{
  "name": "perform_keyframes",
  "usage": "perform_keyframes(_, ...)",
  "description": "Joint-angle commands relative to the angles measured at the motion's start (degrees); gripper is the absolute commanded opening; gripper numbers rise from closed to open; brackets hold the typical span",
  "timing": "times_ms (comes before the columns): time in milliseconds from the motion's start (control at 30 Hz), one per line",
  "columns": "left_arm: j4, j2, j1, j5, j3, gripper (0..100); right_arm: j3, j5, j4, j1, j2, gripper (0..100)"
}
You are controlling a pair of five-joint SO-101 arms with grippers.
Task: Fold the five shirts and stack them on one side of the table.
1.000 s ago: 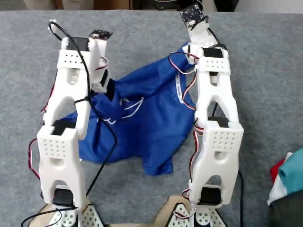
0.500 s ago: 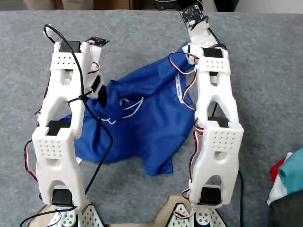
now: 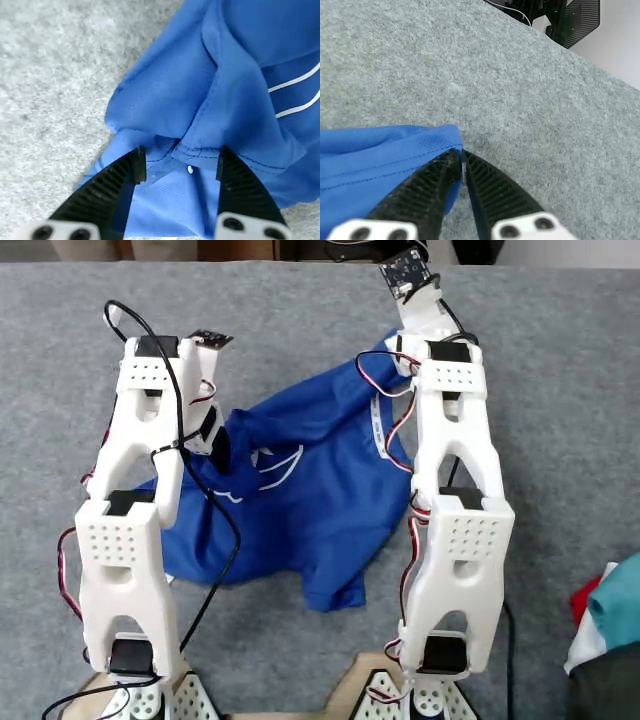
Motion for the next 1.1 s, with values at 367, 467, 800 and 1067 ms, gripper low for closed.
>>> perform_keyframes(367, -0.53, -0.57, 5.63, 0.70, -0.18, 8, -1.63, 0.62, -1.05, -0.66, -0.31, 0.5)
perform_keyframes(467, -0.44, -0.57, 5.54, 0.70, -0.18, 8, -1.63, 0.62, -1.05, -0.66, -0.31, 0.5)
perform_keyframes(800, -0.79, -0.57, 5.27, 1.93, -0.70, 1, -1.63, 0.62, -1.05, -0.66, -0.31, 0.5)
perform_keyframes(1067, -0.79, -1.19, 5.19, 3.78, -0.88, 2, -1.63, 0.62, -1.05, -0.66, -0.31, 0.5)
